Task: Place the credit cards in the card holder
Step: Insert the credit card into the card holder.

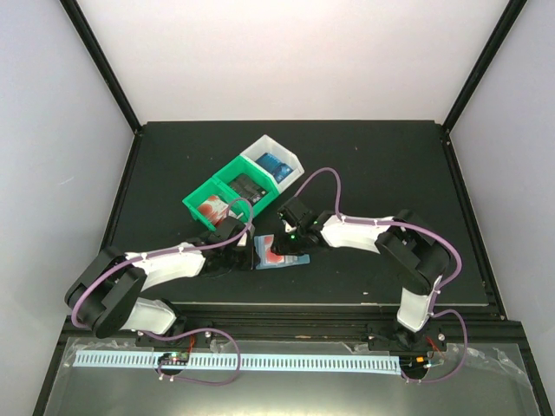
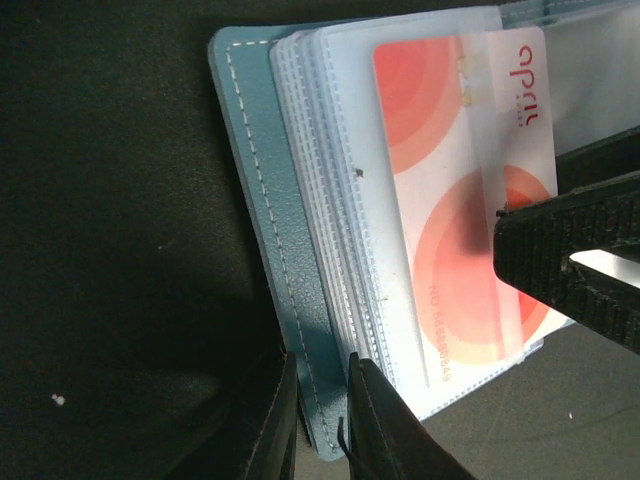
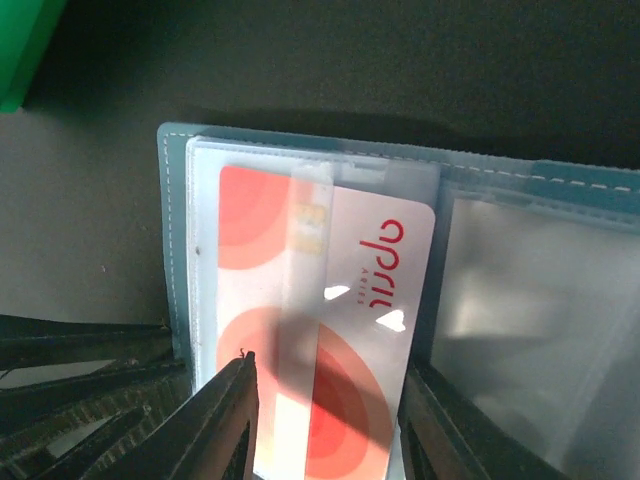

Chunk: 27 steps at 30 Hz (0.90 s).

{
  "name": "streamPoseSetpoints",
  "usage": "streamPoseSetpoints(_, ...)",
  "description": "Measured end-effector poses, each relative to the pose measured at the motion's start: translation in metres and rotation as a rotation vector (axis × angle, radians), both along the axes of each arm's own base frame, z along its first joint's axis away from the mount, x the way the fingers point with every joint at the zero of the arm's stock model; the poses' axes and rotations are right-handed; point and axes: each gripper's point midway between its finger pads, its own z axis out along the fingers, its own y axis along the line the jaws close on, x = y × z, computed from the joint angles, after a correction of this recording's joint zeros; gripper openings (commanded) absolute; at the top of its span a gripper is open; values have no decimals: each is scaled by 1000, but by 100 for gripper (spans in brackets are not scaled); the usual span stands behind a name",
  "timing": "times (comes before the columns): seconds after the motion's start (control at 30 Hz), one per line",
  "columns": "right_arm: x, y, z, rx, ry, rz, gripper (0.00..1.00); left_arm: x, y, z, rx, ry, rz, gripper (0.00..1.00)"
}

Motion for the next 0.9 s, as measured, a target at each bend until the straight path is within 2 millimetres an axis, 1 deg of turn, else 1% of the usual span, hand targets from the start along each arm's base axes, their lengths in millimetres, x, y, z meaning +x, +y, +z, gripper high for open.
streamPoseSetpoints(0.23,-2,-1,3,-71,-27,3,42,-2,-3,0,-18,3,-10,16)
streamPoseSetpoints(0.4,-7,10,13,-82,-52,41,43,-2,-3,0,-22,4,-12,16)
streamPoseSetpoints(0.5,-7,16,16,-80,-62,56,43,-2,-3,0,-24,3,-13,16)
streamPoseSetpoints(0.63,-5,13,12,-103,-69,62,44,-2,-4,0,-25,3,-14,16)
streamPoseSetpoints(0.73,-5,6,9,-146,-76,51,44,-2,-3,1,-23,1,-12,19)
streamPoseSetpoints(0.8,-4,0,7,-178,-84,41,41,-1,-2,3,-20,-9,-8,22)
streamPoseSetpoints(0.9,-2,-6,7,-207,-100,30,30,2,-3,15,-38,-49,-3,25)
